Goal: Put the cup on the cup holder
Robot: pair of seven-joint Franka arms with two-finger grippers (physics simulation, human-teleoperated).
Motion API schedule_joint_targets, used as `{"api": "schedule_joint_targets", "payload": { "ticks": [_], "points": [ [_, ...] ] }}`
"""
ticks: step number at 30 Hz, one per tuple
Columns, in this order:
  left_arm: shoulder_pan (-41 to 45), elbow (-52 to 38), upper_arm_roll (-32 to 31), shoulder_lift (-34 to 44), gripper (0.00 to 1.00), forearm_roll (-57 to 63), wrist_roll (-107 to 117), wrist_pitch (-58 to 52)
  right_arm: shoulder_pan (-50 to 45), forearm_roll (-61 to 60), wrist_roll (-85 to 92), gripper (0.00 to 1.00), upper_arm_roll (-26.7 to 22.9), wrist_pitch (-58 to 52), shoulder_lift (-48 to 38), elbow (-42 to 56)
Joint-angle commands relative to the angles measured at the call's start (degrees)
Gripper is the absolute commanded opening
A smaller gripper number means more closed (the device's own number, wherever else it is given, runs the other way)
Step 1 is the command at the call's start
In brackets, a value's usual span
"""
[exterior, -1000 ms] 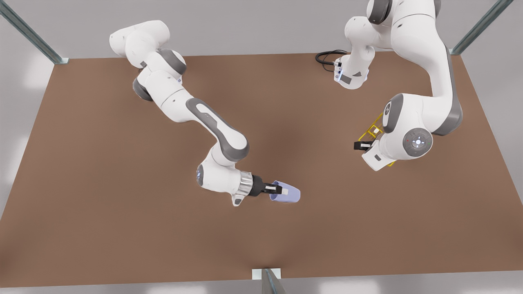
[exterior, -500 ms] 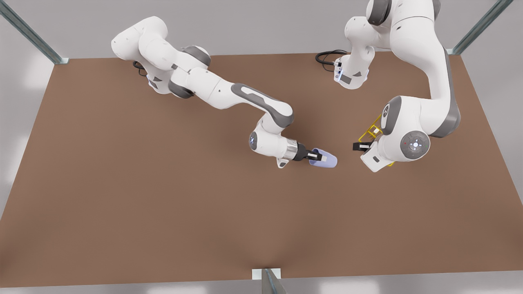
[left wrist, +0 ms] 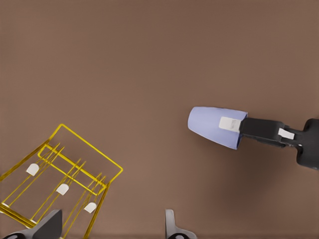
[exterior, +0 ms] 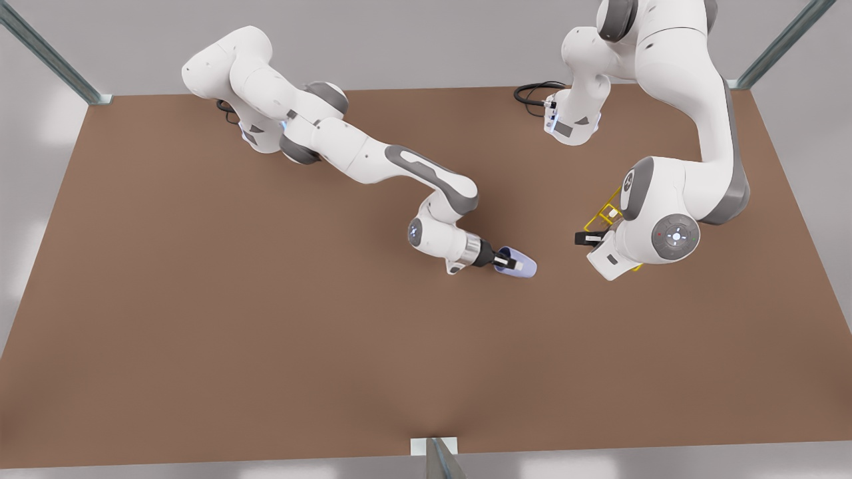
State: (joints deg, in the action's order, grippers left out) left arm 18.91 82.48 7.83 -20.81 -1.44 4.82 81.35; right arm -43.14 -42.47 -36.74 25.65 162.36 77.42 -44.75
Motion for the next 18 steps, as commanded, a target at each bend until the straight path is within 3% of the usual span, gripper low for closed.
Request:
{"api": "schedule_joint_targets", "payload": {
  "ticks": [1, 4, 6, 7, 9, 11, 12, 14, 16, 17, 18],
  "points": [
    [-0.01, -0.04, -0.01, 0.07, 1.0, 0.03, 0.1, -0.05, -0.02, 0.02, -4.04, 1.0, -0.77, -0.46, -0.25, 0.01],
    [-0.01, -0.04, -0.01, 0.07, 1.0, 0.03, 0.1, -0.05, 0.77, 0.2, -4.21, 1.0, -1.56, -0.55, -1.92, -0.43],
    [-0.01, -0.04, 0.08, 0.07, 1.0, 0.03, 0.1, -0.05, 5.34, 0.11, -1.5, 1.0, -1.66, -0.46, -8.06, -10.35],
    [-0.01, -0.04, -0.01, -0.11, 1.0, 0.03, 0.1, -0.05, 12.1, -0.33, 4.65, 1.0, 3.78, -0.11, -12.55, -20.8],
    [-0.01, -0.39, 0.08, -0.72, 1.0, 0.03, 0.01, 0.21, 32.22, -0.33, 21.18, 1.0, 21.71, 6.74, -15.45, -41.9],
    [3.58, -0.31, -0.36, -1.16, 1.0, 0.29, 6.14, 0.56, 40.85, 0.02, 23.56, 1.0, 23.92, 2.01, -21.6, -48.68],
    [9.3, -0.66, -0.45, -3.44, 1.0, 1.53, 22.31, 0.74, 41.2, 0.11, 23.3, 1.0, 21.2, -0.81, -27.04, -49.73],
    [16.06, -0.92, -0.62, -5.46, 1.0, 0.91, 42.06, 0.82, 40.77, 2.81, 21.36, 1.0, 9.27, -19.93, -40.56, -49.3],
    [21.78, -5.22, -0.62, -12.4, 1.0, 1.0, 67.29, 2.13, 41.47, 24.06, 20.05, 1.0, -4.37, -43.41, -49.54, -40.78],
    [21.96, -6.37, -0.71, -15.48, 1.0, 0.91, 81.71, 7.84, 40.42, 33.31, 23.54, 1.0, -12.71, -49.75, -57.18, -40.68],
    [20.82, -6.37, -0.1, -16.37, 1.0, -1.9, 89.12, 10.14, 40.24, 34.3, 27.51, 1.0, -17.91, -53.36, -62.29, -42.79]
  ]
}}
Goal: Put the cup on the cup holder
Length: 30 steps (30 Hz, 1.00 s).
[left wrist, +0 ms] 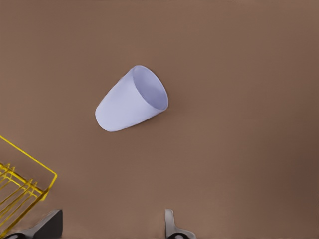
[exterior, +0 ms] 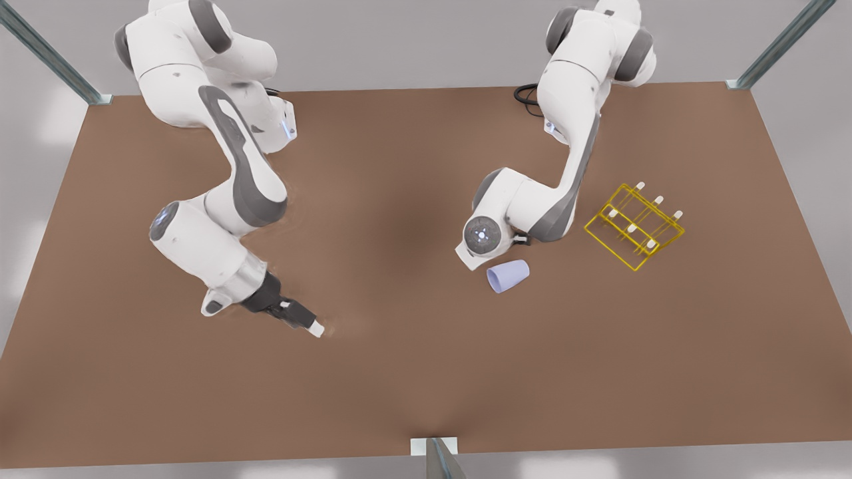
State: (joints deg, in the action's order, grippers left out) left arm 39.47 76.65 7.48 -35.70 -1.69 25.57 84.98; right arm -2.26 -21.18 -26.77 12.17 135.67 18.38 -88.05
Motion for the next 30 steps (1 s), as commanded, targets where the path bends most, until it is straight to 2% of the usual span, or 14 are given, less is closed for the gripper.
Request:
{"api": "schedule_joint_targets", "payload": {
  "ticks": [1, 2, 3, 4, 6, 7, 9, 12, 16, 19, 30],
  "points": [
    [-1.76, -0.63, 0.25, -1.22, 1.0, -2.71, 74.71, 7.22, -0.55, 15.11, 18.69, 1.0, -7.16, -34.93, -8.62, -1.51],
    [-2.81, -0.54, 0.34, -1.22, 1.0, -4.29, 75.59, 7.74, 0.68, 16.35, 21.23, 1.0, -7.42, -43.91, -8.98, 2.26],
    [-4.4, -0.19, 0.34, -0.87, 1.0, -5.87, 75.77, 8.88, 2.35, 16.09, 20.88, 1.0, -7.42, -45.41, -7.05, 4.38],
    [-4.57, 5.42, 0.43, 3.08, 1.0, -6.31, 75.77, 15.9, 2.7, 16.61, 18.07, 1.0, -7.34, -45.5, -6.34, 3.85],
    [-6.59, 25.11, 0.16, 13.54, 1.0, -8.15, 76.47, 38.84, 1.82, 20.04, 19.04, 1.0, -6.89, -45.41, -6.78, 3.59],
    [-6.86, 30.66, 0.16, 15.13, 1.0, -9.65, 76.47, 45.62, 2.35, 19.43, 19.21, 1.0, -6.98, -45.5, -5.73, 4.82],
    [-6.77, 33.65, -0.01, 14.87, 1.0, -14.65, 78.05, 49.14, 3.84, 19.52, 23.08, 1.0, -7.42, -47.26, -5.28, 5.43],
    [-9.41, 33.74, 0.25, 15.04, 1.0, -17.56, 116.9, 45.89, 3.76, 19.52, 22.38, 1.0, -7.42, -45.85, -4.32, 5.7],
    [-9.41, 33.56, 0.25, 14.43, 1.0, -17.56, 116.82, 47.91, 4.72, 19.34, 22.38, 1.0, -7.42, -43.66, -3.79, 5.7],
    [-9.41, 33.74, 0.16, 12.23, 1.0, -17.47, 116.99, 53.89, 6.04, 19.34, 22.82, 1.0, -7.42, -42.6, -3.7, 5.61],
    [-10.9, 33.56, -0.28, 8.45, 1.0, -17.38, 117.08, 56.44, 6.31, 18.37, 22.9, 1.0, -7.42, -42.07, -3.53, 5.43]
  ]
}}
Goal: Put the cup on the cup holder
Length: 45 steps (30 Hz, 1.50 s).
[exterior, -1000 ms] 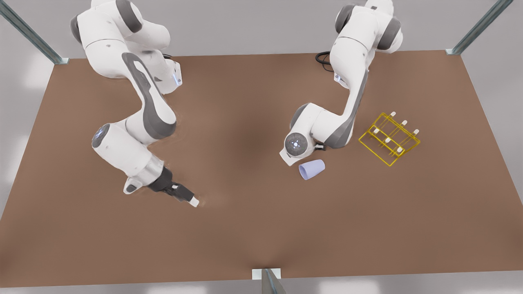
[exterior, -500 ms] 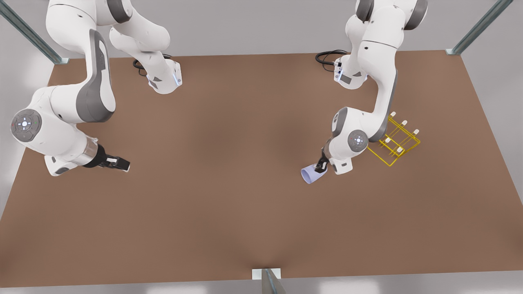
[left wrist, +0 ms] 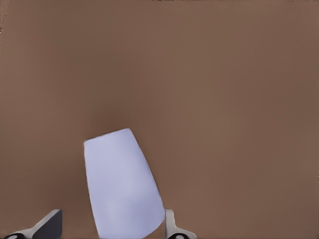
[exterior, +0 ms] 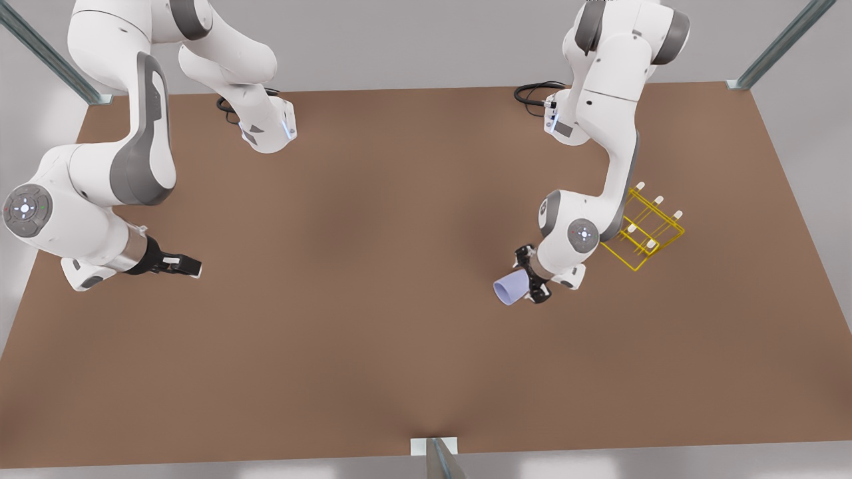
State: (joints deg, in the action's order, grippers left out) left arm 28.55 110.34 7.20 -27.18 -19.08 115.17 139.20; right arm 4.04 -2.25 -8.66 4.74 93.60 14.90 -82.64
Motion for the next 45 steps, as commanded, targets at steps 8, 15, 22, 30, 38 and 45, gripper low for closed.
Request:
{"api": "schedule_joint_targets", "payload": {
  "ticks": [8, 15, 22, 30, 38, 45],
  "points": [
    [-0.51, 0.14, -1.05, -2.7, 1.0, -0.61, 30.81, 3.01, 0.09, 0.14, 4.27, 1.0, -1.49, 0.09, -5.58, -4.98],
    [-1.12, -0.39, -1.14, -5.25, 1.0, -0.08, 30.64, 4.68, -0.34, -0.39, 5.15, 1.0, -1.22, 2.64, -2.77, -2.52],
    [-1.3, -1.62, -1.05, -7.8, 1.0, -0.08, 30.28, 4.76, -0.17, -0.3, 4.36, 1.0, -1.22, 2.64, -2.59, -2.52],
    [-1.13, -3.73, -1.49, -9.91, 0.71, -0.08, 30.11, 4.67, 0.09, -0.3, 4.53, 1.0, -1.31, 3.26, -2.24, -2.61],
    [-1.39, -16.81, 0.79, -7.71, 0.72, 1.84, 25.19, -15.61, -0.08, -0.3, 4.62, 1.0, -1.4, 3.34, -2.16, -2.35],
    [31.65, -16.92, 44.9, -10.25, 0.72, 10.55, 7.18, -26.17, -0.08, -0.22, 4.71, 1.0, -1.31, 3.26, -2.15, -2.35]
  ]
}}
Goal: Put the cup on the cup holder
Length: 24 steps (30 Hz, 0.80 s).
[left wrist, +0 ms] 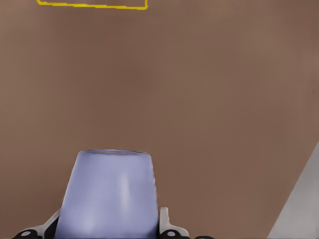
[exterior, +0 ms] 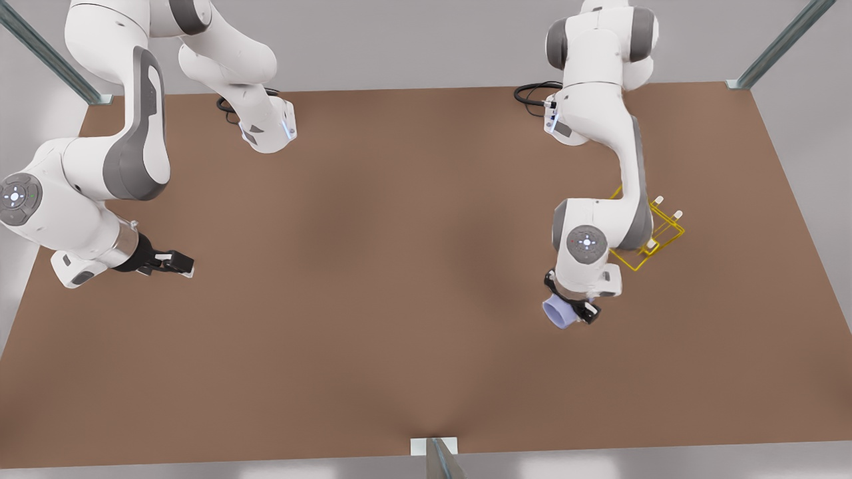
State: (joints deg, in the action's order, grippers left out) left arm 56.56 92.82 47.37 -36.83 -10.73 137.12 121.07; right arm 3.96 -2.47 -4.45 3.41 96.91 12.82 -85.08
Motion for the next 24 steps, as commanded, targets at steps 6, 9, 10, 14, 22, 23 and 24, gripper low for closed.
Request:
{"api": "schedule_joint_targets", "payload": {
  "ticks": [6, 9, 10, 14, 22, 23, 24],
  "points": [
    [22.01, 8.96, 27.94, -15.28, 0.72, 2.12, -31.74, -8.04, 0.0, 0.1, 0.32, 1.0, -0.07, -0.05, -0.08, -0.08],
    [26.05, 12.91, 34.01, -23.19, 0.72, 10.11, -38.51, -7.25, 0.08, 0.1, 0.68, 1.0, -0.07, -0.05, -0.07, -0.08],
    [26.14, 13.26, 34.01, -24.95, 0.71, 13.98, -38.42, -6.9, 0.08, 0.1, 0.76, 1.0, -0.07, -0.05, -0.08, -0.08],
    [27.28, 20.29, 34.01, -27.59, 0.71, 23.39, -38.77, 1.8, 0.08, 0.01, 0.68, 1.0, 0.02, -0.14, 0.01, -0.08],
    [28.43, 28.2, 34.63, -32.95, 0.71, 27.52, -37.55, 11.38, 0.17, 0.01, 0.76, 1.0, -0.07, -0.49, 0.01, -0.17],
    [26.5, 28.03, 33.84, -33.04, 0.71, 26.99, -33.07, 11.64, 0.17, 0.01, 0.76, 1.0, -0.07, -0.58, 0.01, -0.17],
    [25.44, 28.12, 33.75, -33.22, 0.71, 27.08, -30.52, 13.31, 0.17, 0.01, 0.76, 1.0, -0.07, -0.58, 0.01, -0.17]
  ]
}}
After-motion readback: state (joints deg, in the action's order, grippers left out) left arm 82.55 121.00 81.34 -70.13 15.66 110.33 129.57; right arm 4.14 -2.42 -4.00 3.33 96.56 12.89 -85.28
